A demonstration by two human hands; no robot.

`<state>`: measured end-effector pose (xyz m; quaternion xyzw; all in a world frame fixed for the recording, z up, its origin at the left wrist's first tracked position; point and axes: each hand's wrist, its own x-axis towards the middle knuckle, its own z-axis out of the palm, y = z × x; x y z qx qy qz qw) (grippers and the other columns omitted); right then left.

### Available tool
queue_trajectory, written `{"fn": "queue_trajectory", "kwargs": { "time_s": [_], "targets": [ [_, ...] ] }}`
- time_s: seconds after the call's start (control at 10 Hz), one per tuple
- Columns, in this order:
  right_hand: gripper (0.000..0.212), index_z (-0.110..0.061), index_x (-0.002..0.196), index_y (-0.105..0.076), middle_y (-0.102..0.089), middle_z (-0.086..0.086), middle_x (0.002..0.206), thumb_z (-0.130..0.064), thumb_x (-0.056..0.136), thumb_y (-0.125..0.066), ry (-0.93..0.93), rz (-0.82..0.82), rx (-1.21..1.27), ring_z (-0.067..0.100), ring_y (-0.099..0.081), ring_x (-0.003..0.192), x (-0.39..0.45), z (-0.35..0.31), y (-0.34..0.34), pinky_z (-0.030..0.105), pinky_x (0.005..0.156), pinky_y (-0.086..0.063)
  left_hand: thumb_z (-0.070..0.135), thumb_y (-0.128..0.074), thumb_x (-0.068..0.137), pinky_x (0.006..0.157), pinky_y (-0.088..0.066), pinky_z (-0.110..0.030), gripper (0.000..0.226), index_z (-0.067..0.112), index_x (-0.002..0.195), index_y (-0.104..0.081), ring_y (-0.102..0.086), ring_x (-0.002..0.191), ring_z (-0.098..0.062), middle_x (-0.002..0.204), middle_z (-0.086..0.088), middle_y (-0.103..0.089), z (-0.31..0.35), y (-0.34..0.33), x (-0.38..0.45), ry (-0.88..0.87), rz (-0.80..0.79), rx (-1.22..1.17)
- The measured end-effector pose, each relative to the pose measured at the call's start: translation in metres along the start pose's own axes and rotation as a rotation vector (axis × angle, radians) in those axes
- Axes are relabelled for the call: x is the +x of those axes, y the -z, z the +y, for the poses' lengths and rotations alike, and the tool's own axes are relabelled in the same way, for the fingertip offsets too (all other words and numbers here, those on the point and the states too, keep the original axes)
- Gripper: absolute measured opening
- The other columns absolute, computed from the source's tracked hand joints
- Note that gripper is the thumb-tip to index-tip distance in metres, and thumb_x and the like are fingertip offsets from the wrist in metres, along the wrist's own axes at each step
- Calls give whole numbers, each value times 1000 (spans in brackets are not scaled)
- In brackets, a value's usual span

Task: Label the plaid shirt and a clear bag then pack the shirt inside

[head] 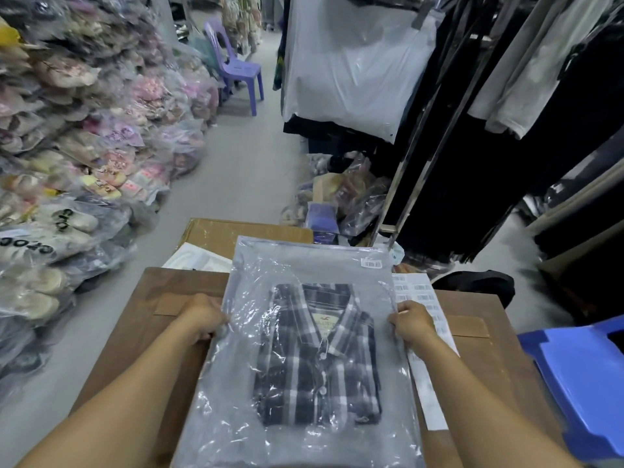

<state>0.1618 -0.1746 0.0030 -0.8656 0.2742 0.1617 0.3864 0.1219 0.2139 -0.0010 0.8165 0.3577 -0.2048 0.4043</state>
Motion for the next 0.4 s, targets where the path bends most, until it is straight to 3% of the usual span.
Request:
{"fn": "queue_trajectory", "kwargs": {
  "time_s": [0.1,0.2,0.4],
  "targets": [
    [5,-13,87,-62,-62,4,72,-10,91,-60,25,49,4,24,-56,63,4,5,5,29,53,-39,2,-76,80,49,-42,-25,28,8,58,-61,-47,51,-21,54,-11,-57,2,-12,-2,14,-21,-12],
    [3,-13,93,-64,-61,0,72,-14,93,-62,41,61,15,28,-60,73,2,5,6,32,63,-45,1,-71,84,48,-38,-24,27,8,61,-60,-44,51,-21,61,-11,-57,-1,-13,-3,36,-44,-43],
    [11,-18,98,-58,-63,3,84,-21,91,-66,71,62,-4,28,-62,84,-1,6,8,36,77,-52,3,-71,81,51,-38,-25,23,9,67,-55,-48,54,-23,62,-10,-56,-4,-13,-4,27,-18,-67]
  ]
}}
